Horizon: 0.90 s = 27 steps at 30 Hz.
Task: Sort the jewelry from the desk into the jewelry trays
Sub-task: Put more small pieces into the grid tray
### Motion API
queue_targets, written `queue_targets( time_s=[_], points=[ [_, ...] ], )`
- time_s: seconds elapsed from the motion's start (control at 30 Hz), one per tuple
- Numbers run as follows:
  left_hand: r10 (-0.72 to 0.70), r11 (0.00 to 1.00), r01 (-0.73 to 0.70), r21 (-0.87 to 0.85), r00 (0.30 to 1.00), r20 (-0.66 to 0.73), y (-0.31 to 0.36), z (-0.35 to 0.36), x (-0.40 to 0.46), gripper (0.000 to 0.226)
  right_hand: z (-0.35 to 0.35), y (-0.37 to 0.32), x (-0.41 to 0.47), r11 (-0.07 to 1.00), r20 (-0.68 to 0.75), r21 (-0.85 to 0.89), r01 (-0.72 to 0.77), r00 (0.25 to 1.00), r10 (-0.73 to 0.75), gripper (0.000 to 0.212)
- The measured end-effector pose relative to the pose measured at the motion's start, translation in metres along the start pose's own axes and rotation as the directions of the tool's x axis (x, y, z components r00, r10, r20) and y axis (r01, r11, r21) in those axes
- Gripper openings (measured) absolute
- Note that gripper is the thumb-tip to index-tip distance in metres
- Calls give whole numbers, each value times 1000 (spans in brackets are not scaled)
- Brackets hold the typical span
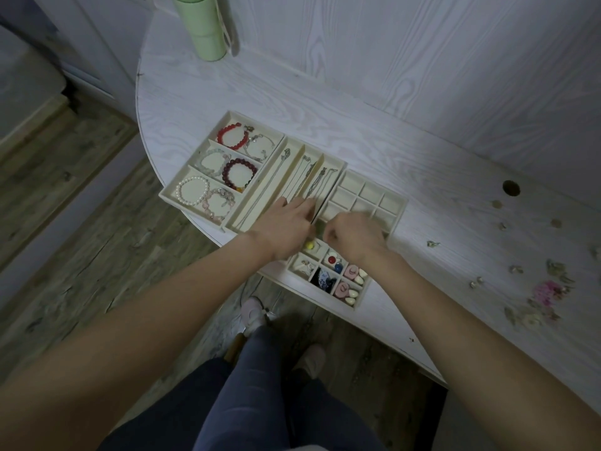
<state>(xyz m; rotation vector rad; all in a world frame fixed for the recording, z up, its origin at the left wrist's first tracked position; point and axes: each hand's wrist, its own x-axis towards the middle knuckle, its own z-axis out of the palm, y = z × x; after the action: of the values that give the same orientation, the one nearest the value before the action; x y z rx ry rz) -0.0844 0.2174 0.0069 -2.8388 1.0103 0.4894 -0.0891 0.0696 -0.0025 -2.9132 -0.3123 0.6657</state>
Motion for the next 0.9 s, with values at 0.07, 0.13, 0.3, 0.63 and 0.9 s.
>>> queue_targets(
  time_s=[0.07, 0.13, 0.3, 0.63, 0.9],
  points=[
    [2, 1000, -2, -7, 1000, -9, 1, 1, 2, 33, -2, -1, -2, 999, 2, -34, -6, 1000, 6, 26],
    [6, 1000, -6, 6, 1000, -22, 2, 2, 3, 30, -4, -2, -4, 997, -12, -82, -6, 1000, 5, 29],
    [-14, 1000, 13, -17, 1000, -24, 2, 5, 4, 32, 2, 2, -6, 994, -59, -108, 4, 998, -10, 24],
    [-87, 994, 88, -59, 996, 18, 1, 14, 9, 32, 5, -1, 6, 993, -63, -6, -114, 992, 113, 14],
    [-100, 994, 101, -49, 994, 33, -1, 10, 10, 40, -9, -19, 23, 989, 13, -140, -54, 998, 56, 10]
  ],
)
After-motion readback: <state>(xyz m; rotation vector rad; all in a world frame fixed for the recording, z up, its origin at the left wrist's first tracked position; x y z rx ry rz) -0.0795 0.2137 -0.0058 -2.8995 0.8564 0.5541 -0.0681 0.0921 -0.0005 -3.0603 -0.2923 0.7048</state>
